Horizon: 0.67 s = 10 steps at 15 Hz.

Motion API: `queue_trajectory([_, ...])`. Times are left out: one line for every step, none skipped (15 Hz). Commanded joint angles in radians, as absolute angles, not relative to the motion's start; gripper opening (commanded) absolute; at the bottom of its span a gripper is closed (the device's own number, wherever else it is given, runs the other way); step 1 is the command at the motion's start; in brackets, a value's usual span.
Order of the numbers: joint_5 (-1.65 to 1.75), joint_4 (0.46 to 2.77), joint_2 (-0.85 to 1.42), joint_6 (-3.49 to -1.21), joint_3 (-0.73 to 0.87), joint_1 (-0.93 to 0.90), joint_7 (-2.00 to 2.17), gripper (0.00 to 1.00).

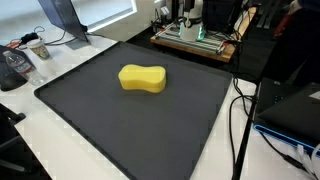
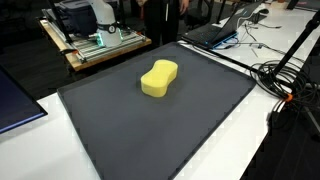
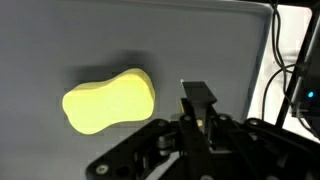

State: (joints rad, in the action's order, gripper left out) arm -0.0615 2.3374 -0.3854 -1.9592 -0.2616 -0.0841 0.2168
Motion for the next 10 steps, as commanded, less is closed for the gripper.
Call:
queue_trajectory([0.024,2.201,-0.258,-1.898,-0.292,-0.096,0.307,0.03])
queue_trajectory([0.041,2.173,-0.230,-1.887,-0.296,-0.096,0.326,0.03])
queue_trajectory([0.061,2.148,-0.205,-1.875,-0.299,-0.097,0.346,0.03])
queue_trajectory([0.071,2.125,-0.181,-1.864,-0.297,-0.100,0.356,0.03])
queue_trajectory([0.080,2.106,-0.157,-1.858,-0.294,-0.102,0.369,0.03])
queue_trajectory([0.088,2.087,-0.134,-1.850,-0.289,-0.103,0.380,0.03])
queue_trajectory([0.094,2.074,-0.115,-1.848,-0.284,-0.105,0.386,0.03])
queue_trajectory([0.095,2.069,-0.102,-1.853,-0.276,-0.105,0.393,0.03])
queue_trajectory([0.091,2.070,-0.092,-1.863,-0.266,-0.104,0.395,0.03])
queue_trajectory([0.083,2.071,-0.082,-1.871,-0.255,-0.103,0.393,0.03])
